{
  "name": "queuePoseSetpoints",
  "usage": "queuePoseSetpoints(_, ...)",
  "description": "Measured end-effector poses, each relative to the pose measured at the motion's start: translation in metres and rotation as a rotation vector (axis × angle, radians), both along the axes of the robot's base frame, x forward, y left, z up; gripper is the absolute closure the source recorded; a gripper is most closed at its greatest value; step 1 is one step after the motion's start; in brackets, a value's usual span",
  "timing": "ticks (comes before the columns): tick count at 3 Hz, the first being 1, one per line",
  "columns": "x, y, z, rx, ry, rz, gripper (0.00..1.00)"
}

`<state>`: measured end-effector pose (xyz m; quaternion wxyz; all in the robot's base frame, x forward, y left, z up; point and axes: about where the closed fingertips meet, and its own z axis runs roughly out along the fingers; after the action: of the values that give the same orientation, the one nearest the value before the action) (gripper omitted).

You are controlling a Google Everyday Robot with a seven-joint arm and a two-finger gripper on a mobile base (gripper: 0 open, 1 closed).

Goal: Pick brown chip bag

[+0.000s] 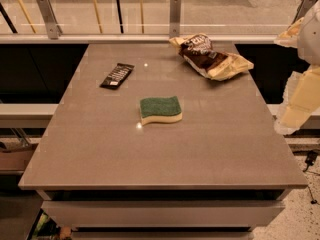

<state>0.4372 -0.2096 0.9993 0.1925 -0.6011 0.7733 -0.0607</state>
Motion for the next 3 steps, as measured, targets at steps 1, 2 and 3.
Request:
queuePoseSetpoints(1, 0.002, 0.002, 0.004, -0.007, -0.005, -0.003, 0.00)
queuePoseSetpoints(2, 0.009, 0.002, 0.006, 0.010, -0.005, -0.035, 0.00)
queuePoseSetpoints(3, 0.023, 0.002, 0.005, 0.055, -0.014, -0.083, 0.00)
